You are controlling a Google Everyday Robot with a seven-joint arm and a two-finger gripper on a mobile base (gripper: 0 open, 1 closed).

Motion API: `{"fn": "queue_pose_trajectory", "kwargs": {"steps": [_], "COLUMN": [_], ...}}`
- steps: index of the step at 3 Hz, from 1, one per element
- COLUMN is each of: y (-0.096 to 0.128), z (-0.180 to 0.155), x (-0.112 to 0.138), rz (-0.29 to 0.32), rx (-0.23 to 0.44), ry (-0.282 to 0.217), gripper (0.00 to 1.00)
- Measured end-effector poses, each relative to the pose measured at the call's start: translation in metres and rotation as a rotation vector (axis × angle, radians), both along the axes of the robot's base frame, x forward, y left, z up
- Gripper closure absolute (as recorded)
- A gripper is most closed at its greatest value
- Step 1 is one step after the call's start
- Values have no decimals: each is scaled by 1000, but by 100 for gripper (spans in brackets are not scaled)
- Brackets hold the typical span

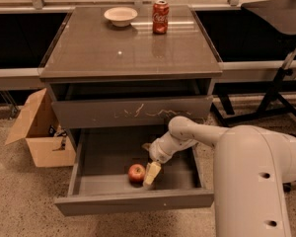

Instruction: Pick apple from middle drawer and place on counter

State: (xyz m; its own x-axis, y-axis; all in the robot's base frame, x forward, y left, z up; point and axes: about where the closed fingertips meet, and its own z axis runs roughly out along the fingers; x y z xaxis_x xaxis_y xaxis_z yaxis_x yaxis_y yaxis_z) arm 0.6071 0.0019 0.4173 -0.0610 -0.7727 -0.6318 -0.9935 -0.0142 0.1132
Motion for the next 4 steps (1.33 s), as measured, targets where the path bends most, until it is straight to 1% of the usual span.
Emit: {"fn": "queue_pose_trajectory", "kwargs": {"steps": [1,3,4], "y": [2,23,30], "z": [-13,-37,-44], "x": [9,13,13], "rz": [-10,18,25], "rx": [-35,-92,-100], "ry": [-11,-39,-45], "gripper": [0,0,18]}}
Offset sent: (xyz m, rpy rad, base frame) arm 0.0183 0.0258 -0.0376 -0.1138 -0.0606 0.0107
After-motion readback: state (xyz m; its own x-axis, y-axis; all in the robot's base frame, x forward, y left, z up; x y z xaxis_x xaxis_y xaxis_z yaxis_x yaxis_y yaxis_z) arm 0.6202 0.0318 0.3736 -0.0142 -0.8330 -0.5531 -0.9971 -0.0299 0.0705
